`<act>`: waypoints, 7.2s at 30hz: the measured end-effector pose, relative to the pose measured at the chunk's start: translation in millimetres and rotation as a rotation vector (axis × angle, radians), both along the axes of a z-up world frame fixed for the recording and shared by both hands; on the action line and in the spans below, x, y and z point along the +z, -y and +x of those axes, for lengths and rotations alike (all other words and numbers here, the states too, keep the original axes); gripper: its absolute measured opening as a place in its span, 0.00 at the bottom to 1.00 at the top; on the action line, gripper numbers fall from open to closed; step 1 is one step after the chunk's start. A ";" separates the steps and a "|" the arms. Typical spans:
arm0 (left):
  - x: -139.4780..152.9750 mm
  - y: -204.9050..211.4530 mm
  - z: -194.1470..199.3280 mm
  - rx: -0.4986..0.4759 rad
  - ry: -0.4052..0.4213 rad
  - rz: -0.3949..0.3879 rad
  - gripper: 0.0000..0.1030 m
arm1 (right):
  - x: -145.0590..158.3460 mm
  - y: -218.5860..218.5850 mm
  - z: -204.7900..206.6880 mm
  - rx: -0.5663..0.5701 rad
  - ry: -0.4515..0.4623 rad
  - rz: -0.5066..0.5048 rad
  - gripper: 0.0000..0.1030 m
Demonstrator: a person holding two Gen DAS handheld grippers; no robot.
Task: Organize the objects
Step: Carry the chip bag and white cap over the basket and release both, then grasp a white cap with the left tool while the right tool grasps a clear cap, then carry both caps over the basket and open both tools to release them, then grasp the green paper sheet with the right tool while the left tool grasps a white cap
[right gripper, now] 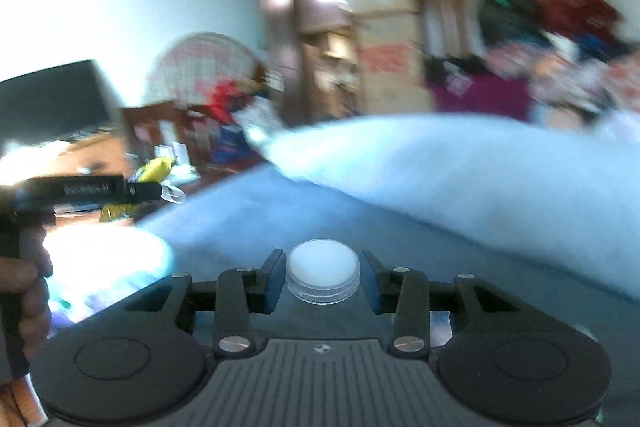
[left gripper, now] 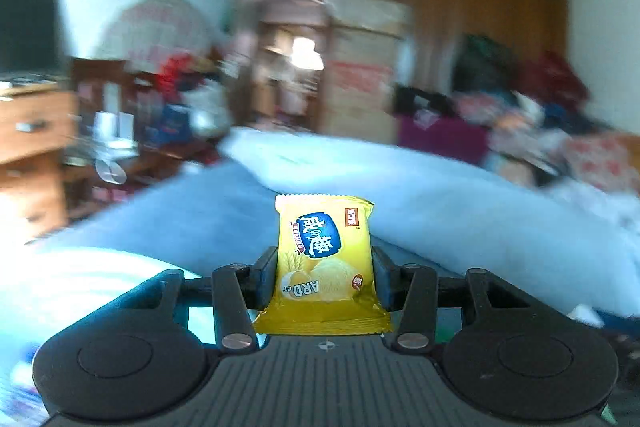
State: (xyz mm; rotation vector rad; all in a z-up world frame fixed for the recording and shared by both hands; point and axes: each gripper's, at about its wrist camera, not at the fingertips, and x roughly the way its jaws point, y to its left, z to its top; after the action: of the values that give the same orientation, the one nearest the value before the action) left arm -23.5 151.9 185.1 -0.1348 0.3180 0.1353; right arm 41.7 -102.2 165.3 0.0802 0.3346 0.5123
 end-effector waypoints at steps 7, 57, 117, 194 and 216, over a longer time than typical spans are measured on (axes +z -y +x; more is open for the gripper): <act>7.4 -111.0 -28.6 0.256 -0.110 -0.042 0.46 | 55.4 -130.9 11.8 0.287 -0.018 0.007 0.42; 20.9 -90.8 -52.2 0.075 -0.007 -0.090 0.93 | -7.5 -106.5 -67.2 0.143 0.024 -0.073 0.89; -169.9 205.9 4.5 -0.666 -0.300 0.044 0.31 | -141.9 173.7 -54.7 -0.340 -0.267 -0.140 0.42; -33.6 -167.8 -45.8 0.281 -0.239 -0.090 0.32 | 35.3 -244.4 -13.2 0.402 -0.124 -0.152 0.42; 9.4 -27.7 -45.4 -0.354 -0.050 -0.089 0.98 | -83.7 45.4 -11.8 0.210 -0.184 -0.463 0.89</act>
State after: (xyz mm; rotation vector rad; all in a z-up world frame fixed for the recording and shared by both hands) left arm -68.9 179.6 194.5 -0.1618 0.3927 -0.2271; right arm 29.9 -147.6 81.5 -0.3615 0.6385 0.6255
